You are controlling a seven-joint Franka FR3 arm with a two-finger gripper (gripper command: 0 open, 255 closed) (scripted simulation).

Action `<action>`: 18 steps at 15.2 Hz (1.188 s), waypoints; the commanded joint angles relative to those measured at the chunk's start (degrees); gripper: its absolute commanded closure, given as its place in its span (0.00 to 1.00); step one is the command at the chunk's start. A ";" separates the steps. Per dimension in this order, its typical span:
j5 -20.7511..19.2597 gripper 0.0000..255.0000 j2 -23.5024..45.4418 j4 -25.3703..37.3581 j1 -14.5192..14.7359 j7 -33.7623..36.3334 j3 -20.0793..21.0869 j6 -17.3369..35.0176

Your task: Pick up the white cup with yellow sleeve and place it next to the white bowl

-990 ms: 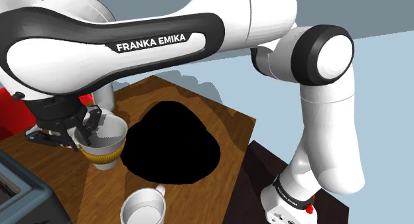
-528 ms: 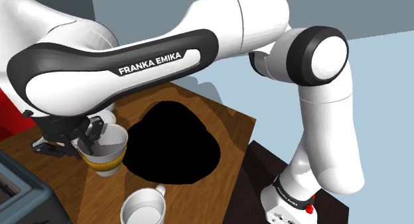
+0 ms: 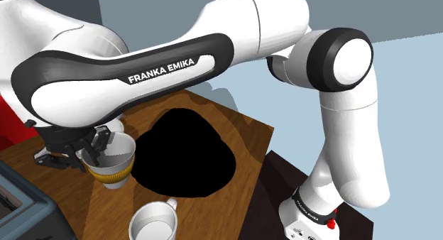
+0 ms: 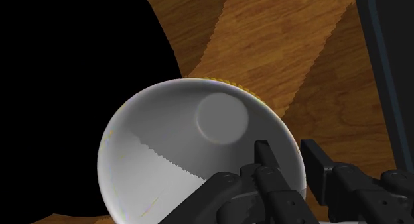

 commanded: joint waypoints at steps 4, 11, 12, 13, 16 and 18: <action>-0.14 0.00 0.83 0.26 0.06 -0.18 -0.26 -0.26; 0.67 0.00 0.18 6.85 1.59 -0.95 0.30 -7.17; 0.67 0.00 0.18 6.86 1.59 -0.95 0.29 -7.17; 0.68 0.00 0.17 6.83 1.58 -0.95 0.30 -7.16; 0.67 0.00 0.18 6.86 1.59 -0.95 0.29 -7.17; 0.67 0.00 0.18 6.86 1.59 -0.95 0.29 -7.17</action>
